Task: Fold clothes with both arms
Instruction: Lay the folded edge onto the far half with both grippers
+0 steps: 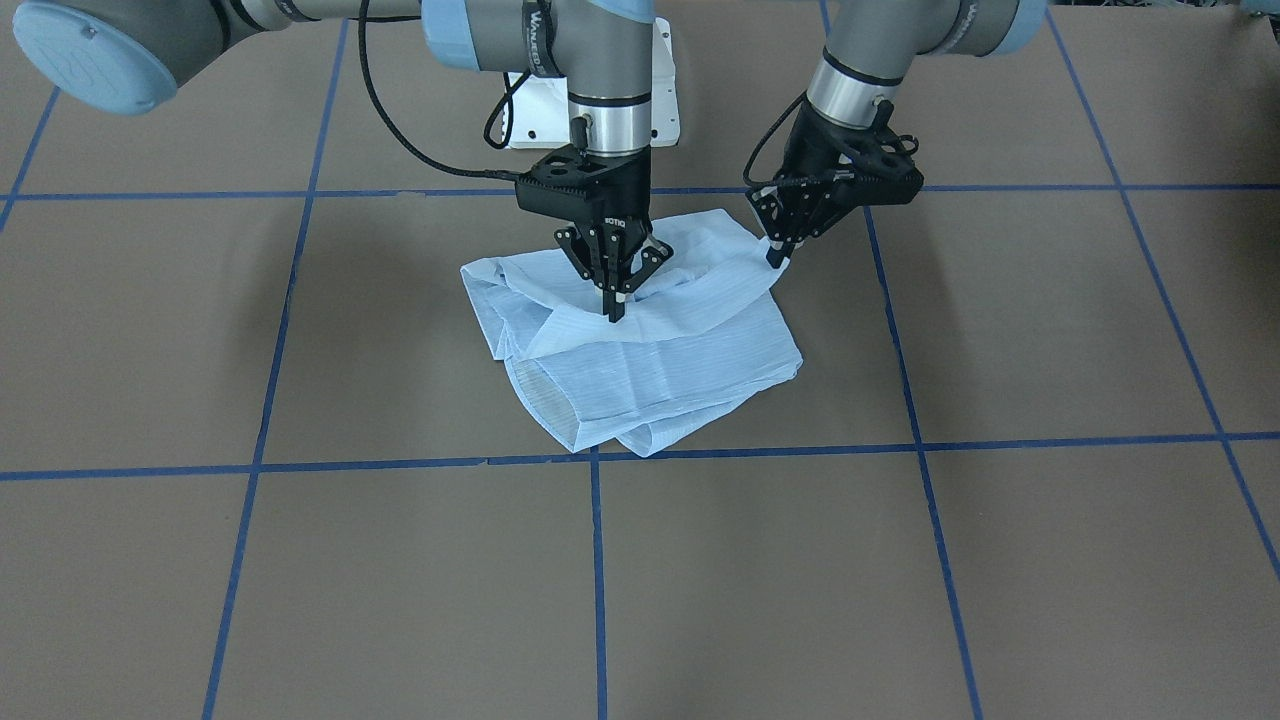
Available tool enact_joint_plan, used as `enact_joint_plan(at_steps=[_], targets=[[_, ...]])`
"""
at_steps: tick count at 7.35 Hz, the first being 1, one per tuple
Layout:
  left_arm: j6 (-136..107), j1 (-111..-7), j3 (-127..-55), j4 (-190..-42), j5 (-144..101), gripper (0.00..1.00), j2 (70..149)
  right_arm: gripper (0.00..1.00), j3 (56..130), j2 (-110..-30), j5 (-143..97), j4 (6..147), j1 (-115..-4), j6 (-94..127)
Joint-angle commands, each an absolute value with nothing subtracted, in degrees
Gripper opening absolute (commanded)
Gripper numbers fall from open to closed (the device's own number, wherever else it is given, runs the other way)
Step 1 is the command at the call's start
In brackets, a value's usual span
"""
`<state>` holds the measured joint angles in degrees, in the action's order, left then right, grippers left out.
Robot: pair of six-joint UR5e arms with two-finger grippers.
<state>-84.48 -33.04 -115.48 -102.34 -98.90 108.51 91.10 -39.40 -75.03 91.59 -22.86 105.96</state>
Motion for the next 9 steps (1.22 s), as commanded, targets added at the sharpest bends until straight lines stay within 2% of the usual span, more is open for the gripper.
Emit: enact_joint_plan(at_steps=[1, 3, 5, 6, 7, 8, 9], targets=[[-82.5, -34.2, -109.2, -103.5, -97.6, 0.00, 110.0, 0.00, 82.3, -38.2, -75.2, 83.8, -24.5, 103.1], [-82.4, -34.1, -100.8, -104.5, -95.6, 0.00, 114.9, 0.00, 77.5, -36.0, -75.2, 83.2, -24.6, 101.8], [-81.2, -34.8, -98.0, -107.6, -95.6, 0.00, 115.0, 0.00, 76.8, -35.7, -75.2, 83.1, -25.0, 100.1], [-79.9, -35.3, -97.9, -107.6, -95.6, 0.00, 115.0, 0.34, 76.2, -35.6, -75.3, 83.1, -25.3, 98.3], [-78.5, -35.9, -97.6, -107.6, -95.6, 0.42, 115.0, 0.78, 75.4, -35.0, -75.8, 83.1, -26.1, 95.4], [-72.7, -36.8, -98.4, -107.7, -95.7, 0.99, 115.0, 1.00, 74.8, -33.3, -78.1, 83.1, -27.4, 94.9], [-69.8, -37.6, -99.8, -107.7, -96.4, 1.00, 114.7, 1.00, 74.8, -32.4, -81.2, 83.2, -28.8, 93.3]])
